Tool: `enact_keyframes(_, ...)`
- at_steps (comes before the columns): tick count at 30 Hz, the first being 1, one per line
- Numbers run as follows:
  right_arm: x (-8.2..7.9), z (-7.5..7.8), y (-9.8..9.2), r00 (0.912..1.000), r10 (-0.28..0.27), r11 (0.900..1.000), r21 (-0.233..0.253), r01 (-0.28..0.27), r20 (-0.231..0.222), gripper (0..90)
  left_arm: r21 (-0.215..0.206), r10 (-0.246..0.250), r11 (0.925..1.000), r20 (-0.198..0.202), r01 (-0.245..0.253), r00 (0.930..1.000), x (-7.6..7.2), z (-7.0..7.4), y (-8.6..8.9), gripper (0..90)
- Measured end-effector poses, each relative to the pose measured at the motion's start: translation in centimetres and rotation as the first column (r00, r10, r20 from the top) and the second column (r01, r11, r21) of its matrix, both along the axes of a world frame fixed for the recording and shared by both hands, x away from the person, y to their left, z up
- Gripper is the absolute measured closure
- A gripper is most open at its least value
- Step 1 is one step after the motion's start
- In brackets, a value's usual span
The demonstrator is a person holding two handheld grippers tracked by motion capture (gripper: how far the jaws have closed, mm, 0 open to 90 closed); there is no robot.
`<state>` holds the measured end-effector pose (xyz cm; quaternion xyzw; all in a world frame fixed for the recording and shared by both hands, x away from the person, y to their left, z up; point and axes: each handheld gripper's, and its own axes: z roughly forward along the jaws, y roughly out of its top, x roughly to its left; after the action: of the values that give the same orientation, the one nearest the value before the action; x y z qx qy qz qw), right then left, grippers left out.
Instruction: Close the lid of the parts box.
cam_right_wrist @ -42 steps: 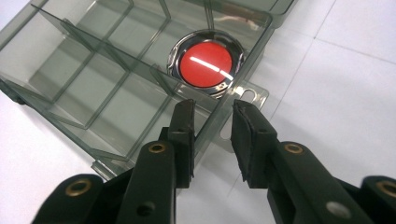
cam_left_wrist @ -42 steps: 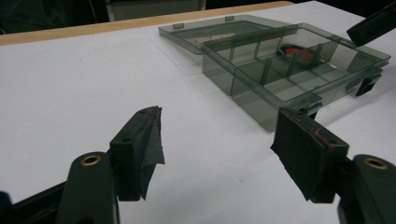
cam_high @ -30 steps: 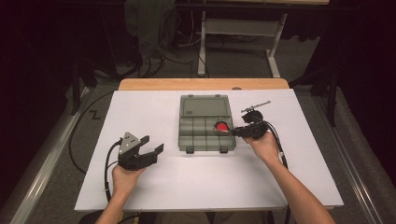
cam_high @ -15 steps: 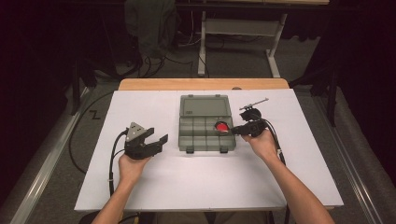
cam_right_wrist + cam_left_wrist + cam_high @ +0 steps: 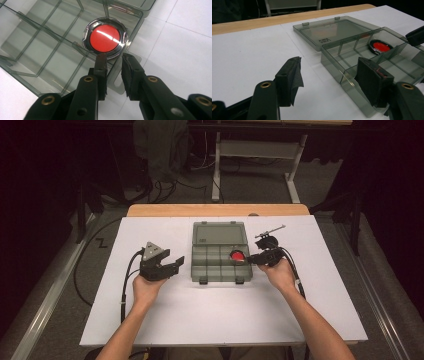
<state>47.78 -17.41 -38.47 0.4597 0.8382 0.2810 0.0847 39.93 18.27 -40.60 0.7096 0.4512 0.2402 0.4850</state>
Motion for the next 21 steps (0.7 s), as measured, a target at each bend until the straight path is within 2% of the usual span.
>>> enact_keyframes(6,0.0,0.0,0.0,1.0000,-0.001,1.000,-0.002,0.001,0.004,76.7,0.000,-0.008,1.0000,-0.017,0.008,0.9998,1.1,0.0,-0.8,37.9)
enact_keyframes(9,0.0,0.0,0.0,1.0000,-0.003,1.000,0.001,0.002,0.003,76.7,-0.011,-0.004,0.9999,-0.011,0.004,0.9999,1.5,0.1,-1.0,38.1)
enact_keyframes(15,0.0,0.0,0.0,1.0000,-0.003,1.000,0.000,0.003,0.004,76.8,-0.004,0.001,1.0000,-0.025,-0.001,0.9997,2.4,0.3,-1.3,38.4)
enact_keyframes(18,-0.1,0.0,0.0,1.0000,-0.005,1.000,0.000,0.005,0.005,76.8,-0.010,0.005,0.9999,-0.017,-0.005,0.9998,2.7,0.4,-1.5,38.8)
enact_keyframes(21,-0.1,0.0,0.0,1.0000,-0.005,1.000,0.000,0.005,0.004,76.7,-0.004,0.005,1.0000,-0.042,-0.005,0.9991,3.2,0.4,-1.6,39.1)
